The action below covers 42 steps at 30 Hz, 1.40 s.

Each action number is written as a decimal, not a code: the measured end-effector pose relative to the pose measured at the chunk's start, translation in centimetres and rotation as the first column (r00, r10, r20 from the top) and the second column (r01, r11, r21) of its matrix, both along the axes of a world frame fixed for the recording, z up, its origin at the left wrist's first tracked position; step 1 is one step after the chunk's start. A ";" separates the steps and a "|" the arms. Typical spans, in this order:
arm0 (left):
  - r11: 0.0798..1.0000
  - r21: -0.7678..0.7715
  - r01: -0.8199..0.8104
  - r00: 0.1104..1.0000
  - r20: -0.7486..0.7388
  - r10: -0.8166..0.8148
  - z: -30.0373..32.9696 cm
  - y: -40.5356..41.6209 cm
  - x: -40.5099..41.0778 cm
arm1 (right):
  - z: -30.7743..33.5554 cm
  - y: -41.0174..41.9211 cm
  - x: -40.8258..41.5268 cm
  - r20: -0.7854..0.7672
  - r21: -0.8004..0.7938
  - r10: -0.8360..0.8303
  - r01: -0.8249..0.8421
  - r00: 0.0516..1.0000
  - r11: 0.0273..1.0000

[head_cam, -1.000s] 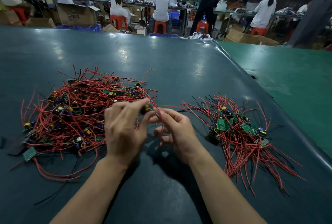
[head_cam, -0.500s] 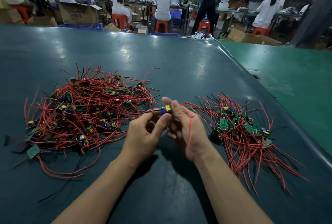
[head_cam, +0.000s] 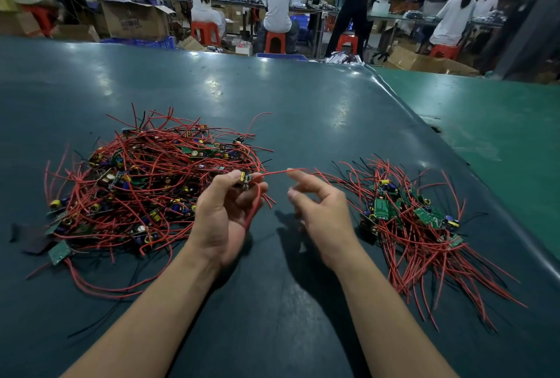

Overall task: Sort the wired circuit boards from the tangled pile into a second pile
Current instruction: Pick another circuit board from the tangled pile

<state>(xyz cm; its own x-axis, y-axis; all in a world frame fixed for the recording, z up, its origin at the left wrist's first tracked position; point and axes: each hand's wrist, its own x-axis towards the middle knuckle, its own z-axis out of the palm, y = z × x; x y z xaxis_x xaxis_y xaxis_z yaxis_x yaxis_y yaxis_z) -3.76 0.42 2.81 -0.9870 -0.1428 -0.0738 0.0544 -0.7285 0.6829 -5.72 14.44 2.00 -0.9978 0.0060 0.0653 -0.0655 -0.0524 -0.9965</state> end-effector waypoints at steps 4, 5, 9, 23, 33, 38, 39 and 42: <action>0.986 0.087 0.142 0.990 -0.010 -0.141 0.3 -0.3 0.4 | -0.6 -0.5 0.0 0.071 0.112 -0.068 0.060 0.995 0.992; 0.978 0.103 0.180 0.984 -0.024 -0.178 0.3 -0.4 0.4 | -0.4 -0.4 -0.1 0.085 0.058 -0.086 0.081 0.993 0.995; 0.947 0.050 0.318 0.948 -0.035 -0.316 0.1 0.1 0.4 | 0.2 0.1 0.0 0.135 -0.231 0.095 -0.062 0.986 0.971; 0.857 -0.399 0.325 0.941 0.049 -0.334 -0.3 1.4 0.5 | 0.5 0.7 -0.2 0.071 -0.232 0.126 -0.107 0.989 0.967; 0.797 -0.321 0.511 0.849 0.046 -0.526 -0.8 0.9 1.2 | 1.2 1.9 -1.2 0.100 -0.482 -0.105 0.140 0.989 0.865; 0.764 -0.309 0.567 0.810 0.037 -0.586 -0.7 0.6 1.5 | 1.3 2.4 -1.3 0.112 -0.577 -0.091 0.139 0.990 0.805; 0.758 -0.298 0.580 0.799 0.027 -0.600 -0.7 0.5 1.5 | 1.3 2.3 -1.3 0.120 -0.590 -0.091 0.144 0.989 0.794; 0.717 -0.287 0.635 0.749 0.000 -0.663 -0.8 0.2 1.7 | 1.5 2.5 -1.3 0.133 -0.656 -0.100 0.163 0.986 0.737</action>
<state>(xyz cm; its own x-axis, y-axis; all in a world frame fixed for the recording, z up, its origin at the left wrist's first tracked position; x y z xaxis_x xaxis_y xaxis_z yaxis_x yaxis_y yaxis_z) -2.08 0.58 2.02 -0.8436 0.5362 -0.0293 -0.2919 -0.4120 0.8632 -7.06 16.95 3.45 -0.9851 0.1477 -0.0881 -0.0408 -0.6983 -0.7146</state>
